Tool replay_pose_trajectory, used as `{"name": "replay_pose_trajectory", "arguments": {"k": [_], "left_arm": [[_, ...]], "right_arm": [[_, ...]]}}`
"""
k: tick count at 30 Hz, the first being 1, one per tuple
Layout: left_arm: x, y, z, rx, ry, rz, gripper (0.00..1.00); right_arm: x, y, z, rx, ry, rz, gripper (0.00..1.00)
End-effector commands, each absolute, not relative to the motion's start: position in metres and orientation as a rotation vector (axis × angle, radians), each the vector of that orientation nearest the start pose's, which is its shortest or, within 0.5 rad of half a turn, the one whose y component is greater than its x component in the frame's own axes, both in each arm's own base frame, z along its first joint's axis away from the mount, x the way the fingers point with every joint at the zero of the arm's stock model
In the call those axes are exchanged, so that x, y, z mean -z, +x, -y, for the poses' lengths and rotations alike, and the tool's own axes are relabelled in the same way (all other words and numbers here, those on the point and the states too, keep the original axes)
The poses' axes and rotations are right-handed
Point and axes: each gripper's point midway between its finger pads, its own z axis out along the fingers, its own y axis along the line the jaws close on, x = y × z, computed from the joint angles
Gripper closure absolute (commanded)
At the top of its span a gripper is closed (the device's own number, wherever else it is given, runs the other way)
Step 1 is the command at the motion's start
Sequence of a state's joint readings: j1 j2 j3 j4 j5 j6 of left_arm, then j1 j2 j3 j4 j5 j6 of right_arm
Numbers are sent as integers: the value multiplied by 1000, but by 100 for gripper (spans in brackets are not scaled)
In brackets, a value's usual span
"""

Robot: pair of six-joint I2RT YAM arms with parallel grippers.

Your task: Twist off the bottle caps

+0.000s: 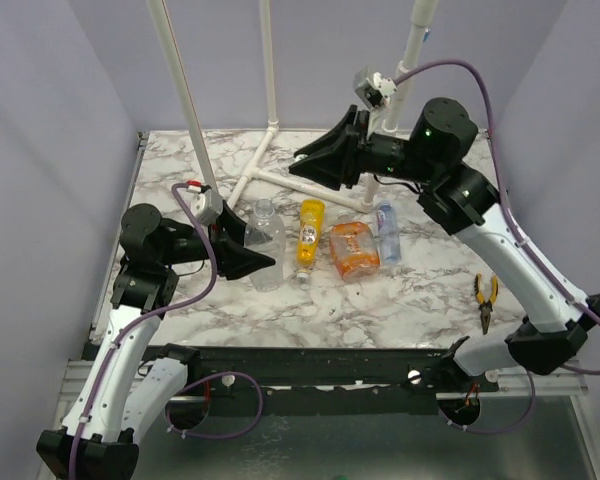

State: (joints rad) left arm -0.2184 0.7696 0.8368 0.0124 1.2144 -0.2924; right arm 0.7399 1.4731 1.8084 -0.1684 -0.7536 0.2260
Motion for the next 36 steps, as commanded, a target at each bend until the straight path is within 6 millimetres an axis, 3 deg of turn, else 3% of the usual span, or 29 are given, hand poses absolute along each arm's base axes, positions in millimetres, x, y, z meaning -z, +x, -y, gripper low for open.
{"name": "replay_pose_trajectory", "arguments": {"k": [1, 5, 8, 11, 16, 23, 36], "left_arm": [[-334, 158, 204, 1181, 995, -1372, 95], [-326, 163, 201, 1120, 988, -1372, 95], [-325, 164, 201, 1116, 988, -1375, 95], [-325, 165, 201, 1117, 986, -1379, 95], [-328, 165, 201, 1107, 985, -1373, 95], [-326, 169, 201, 1102, 982, -1382, 95], [-323, 174, 202, 1100, 979, -1394, 95]], "right_arm": [[-437, 279, -314, -945, -622, -1597, 99], [-332, 313, -229, -607, -202, -1894, 100], [-274, 312, -174, -486, 63, -2007, 99], [-223, 300, -143, -398, 234, -2082, 100], [-157, 278, -123, -314, 412, -2203, 99], [-75, 245, -112, -238, 642, -2377, 99], [-19, 227, -115, -245, 698, -2463, 99]]}}
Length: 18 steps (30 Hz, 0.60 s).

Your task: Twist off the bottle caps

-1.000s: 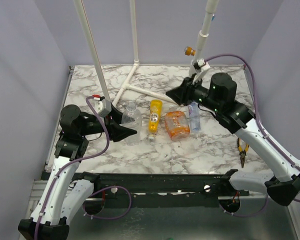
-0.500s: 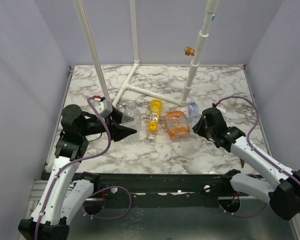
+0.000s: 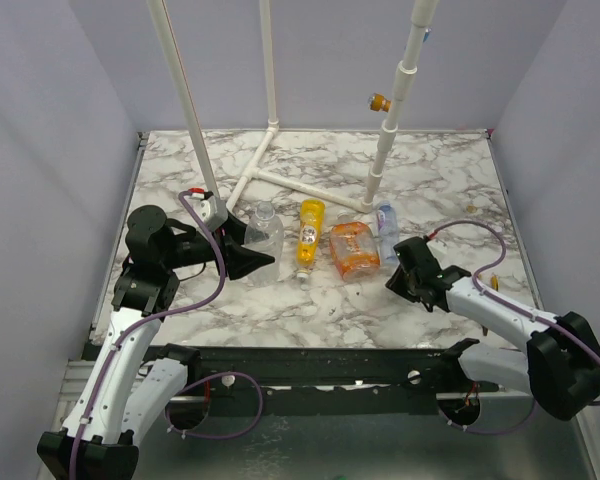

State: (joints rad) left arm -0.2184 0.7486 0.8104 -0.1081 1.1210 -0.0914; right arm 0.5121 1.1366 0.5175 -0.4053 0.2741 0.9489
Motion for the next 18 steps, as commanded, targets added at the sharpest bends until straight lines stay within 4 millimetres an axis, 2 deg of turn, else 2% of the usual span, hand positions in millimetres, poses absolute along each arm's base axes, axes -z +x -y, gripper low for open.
{"name": "replay_pose_trajectory", "arguments": {"k": [1, 4, 11, 16, 18], "left_arm": [[-323, 174, 202, 1100, 980, -1395, 95], [-324, 175, 202, 1099, 981, -1393, 95], [-324, 175, 202, 1097, 977, -1395, 95], [-320, 175, 201, 1094, 975, -1401, 95], [-319, 176, 201, 1093, 975, -1403, 94]], "right_arm": [[-17, 227, -116, -249, 706, -2465, 99], [-10, 223, -116, -258, 711, -2475, 93], [-8, 214, -116, -291, 687, -2485, 66], [-12, 209, -118, -334, 660, -2480, 44], [-16, 209, -119, -346, 650, -2472, 38]]}}
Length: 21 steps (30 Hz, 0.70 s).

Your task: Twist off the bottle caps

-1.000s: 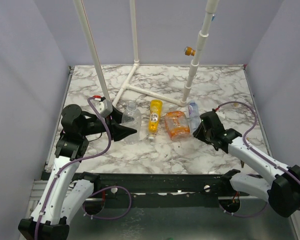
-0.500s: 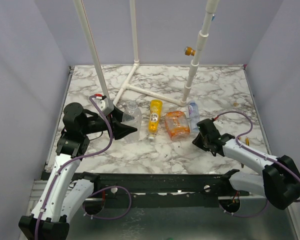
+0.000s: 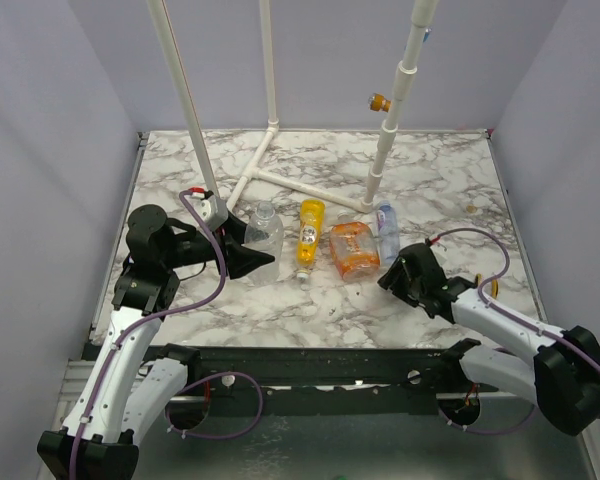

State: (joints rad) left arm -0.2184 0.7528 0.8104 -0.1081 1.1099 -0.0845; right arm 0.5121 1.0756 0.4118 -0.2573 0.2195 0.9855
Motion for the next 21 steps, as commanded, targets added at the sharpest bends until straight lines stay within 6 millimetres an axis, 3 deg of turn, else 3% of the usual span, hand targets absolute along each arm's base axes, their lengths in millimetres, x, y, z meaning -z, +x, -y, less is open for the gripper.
{"name": "replay_pose_trajectory", "arguments": {"k": [1, 6, 11, 15, 21], "left_arm": [[-319, 176, 202, 1094, 976, -1402, 94], [-315, 182, 202, 1087, 974, -1416, 94], [-302, 190, 202, 1078, 963, -1449, 91], [-288, 195, 201, 1065, 955, -1479, 92], [-271, 209, 196, 970, 934, -1495, 92]], "right_arm": [[-19, 210, -120, -355, 641, -2469, 37], [-52, 228, -133, -422, 541, -2426, 29], [-122, 260, -159, -526, 323, -2320, 24], [-200, 276, -209, -801, -9, -2138, 19], [-284, 258, -282, -1257, -435, -1875, 16]]}}
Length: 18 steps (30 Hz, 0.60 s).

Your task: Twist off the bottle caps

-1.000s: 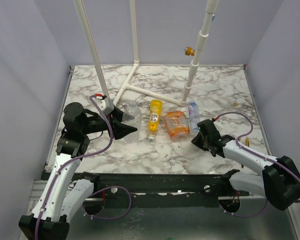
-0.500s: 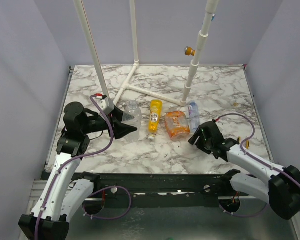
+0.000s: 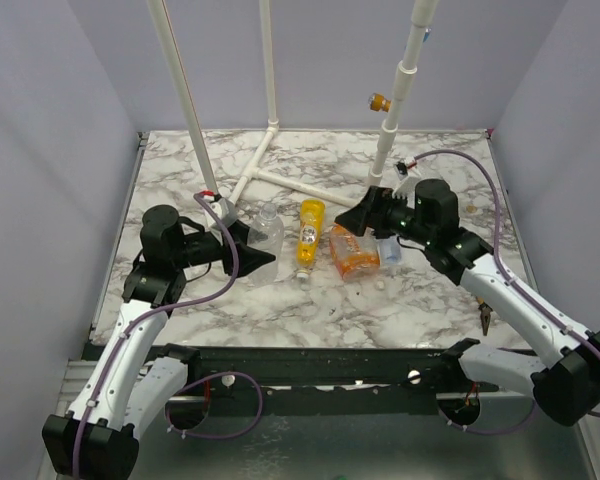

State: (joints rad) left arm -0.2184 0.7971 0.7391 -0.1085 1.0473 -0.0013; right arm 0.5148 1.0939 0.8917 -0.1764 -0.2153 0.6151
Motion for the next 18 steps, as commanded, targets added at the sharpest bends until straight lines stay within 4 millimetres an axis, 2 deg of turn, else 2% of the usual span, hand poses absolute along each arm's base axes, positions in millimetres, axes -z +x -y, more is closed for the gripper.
{"name": "replay_pose_trajectory", "arguments": {"k": [1, 4, 7, 12, 18], "left_arm": [[-268, 211, 195, 963, 929, -1499, 92], [-260, 214, 194, 943, 916, -1513, 92], [-254, 217, 194, 941, 912, -1518, 91], [-250, 226, 198, 951, 902, -1535, 92], [-251, 227, 197, 941, 902, -1528, 92]], "right_arm": [[-295, 255, -290, -1315, -471, -1822, 16], [-324, 246, -311, -1433, -558, -1685, 14], [-338, 241, -333, -1469, -614, -1633, 13], [-330, 238, -367, -1483, -673, -1641, 13], [-324, 233, -386, -1502, -691, -1634, 16]]}}
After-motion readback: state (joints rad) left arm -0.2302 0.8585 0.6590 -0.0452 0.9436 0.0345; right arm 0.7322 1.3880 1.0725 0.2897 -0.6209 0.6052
